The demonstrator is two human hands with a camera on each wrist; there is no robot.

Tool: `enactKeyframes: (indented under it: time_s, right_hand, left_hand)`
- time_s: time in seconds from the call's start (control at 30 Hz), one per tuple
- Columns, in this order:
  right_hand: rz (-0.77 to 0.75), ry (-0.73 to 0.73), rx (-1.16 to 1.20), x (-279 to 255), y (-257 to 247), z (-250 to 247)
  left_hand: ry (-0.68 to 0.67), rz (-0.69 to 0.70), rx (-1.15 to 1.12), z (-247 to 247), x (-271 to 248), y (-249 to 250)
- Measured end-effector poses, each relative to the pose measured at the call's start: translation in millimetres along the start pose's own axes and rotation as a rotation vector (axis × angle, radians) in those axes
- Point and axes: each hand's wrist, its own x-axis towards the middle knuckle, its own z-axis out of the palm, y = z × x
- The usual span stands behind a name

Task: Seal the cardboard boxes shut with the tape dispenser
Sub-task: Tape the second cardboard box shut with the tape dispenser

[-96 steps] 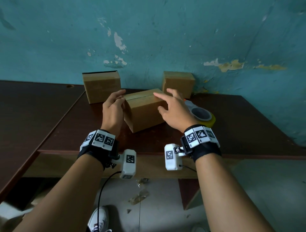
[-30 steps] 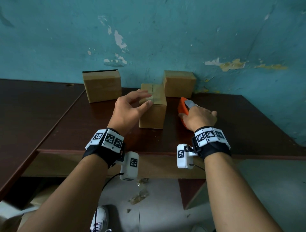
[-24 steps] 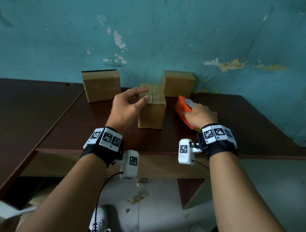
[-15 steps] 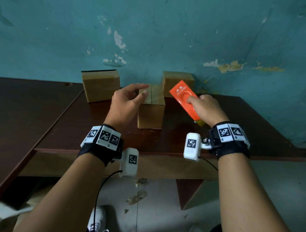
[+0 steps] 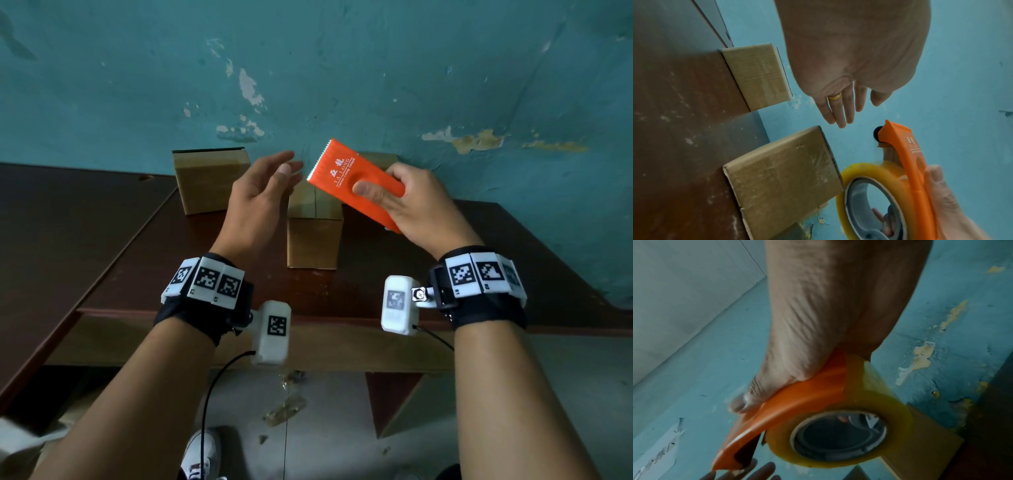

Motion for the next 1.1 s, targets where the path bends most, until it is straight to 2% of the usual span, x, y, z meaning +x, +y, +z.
enactKeyframes:
  time_s: [0.27, 0.57, 1.1]
  right_hand:
    - [-0.069, 0.008, -0.027, 0.9, -9.3, 4.0]
    - [-0.075, -0.029, -0.040, -1.0, -6.5, 1.9]
    - [-0.076, -0.015, -0.049, -0.6, -0.4, 0.4]
  left_hand:
    - [-0.077, -0.043, -0.200, -0.2, -6.4, -0.2]
    - [-0.096, -0.083, -0.268, 2.4, -11.6, 5.1]
    - [-0.082, -0.028, -0.213, 3.1, -11.0, 0.1]
